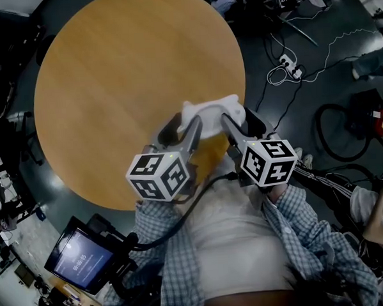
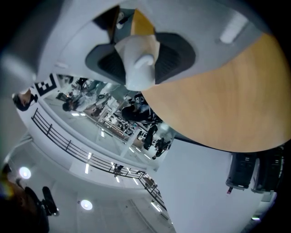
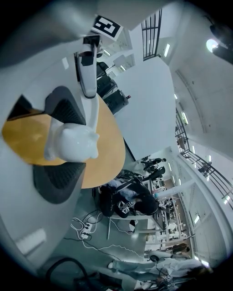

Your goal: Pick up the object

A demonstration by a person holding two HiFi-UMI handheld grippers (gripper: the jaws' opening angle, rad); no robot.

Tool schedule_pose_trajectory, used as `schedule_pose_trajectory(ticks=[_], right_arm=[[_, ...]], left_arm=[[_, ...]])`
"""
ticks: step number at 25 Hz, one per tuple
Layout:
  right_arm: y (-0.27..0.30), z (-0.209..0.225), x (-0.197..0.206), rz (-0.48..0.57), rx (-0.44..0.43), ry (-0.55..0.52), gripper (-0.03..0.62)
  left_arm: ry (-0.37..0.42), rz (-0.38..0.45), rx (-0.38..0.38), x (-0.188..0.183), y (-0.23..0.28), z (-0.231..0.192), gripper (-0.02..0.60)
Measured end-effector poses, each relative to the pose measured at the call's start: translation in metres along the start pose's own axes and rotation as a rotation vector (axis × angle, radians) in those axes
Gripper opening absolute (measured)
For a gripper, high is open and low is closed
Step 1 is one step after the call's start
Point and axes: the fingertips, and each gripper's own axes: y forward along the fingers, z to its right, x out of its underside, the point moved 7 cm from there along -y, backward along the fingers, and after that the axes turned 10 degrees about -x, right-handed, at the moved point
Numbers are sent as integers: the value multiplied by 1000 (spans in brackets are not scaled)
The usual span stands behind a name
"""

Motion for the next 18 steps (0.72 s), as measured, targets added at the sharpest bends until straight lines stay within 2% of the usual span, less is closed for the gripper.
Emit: schedule_pose_trajectory(ticks=[12,18], right_arm=[[2,8,5,-17,5,18,262],[3,13,4,-25,9,24,262]], left_arm=[[8,-17,-9,5,8,1,201],[-15,-30,-6,6,13,1,201]])
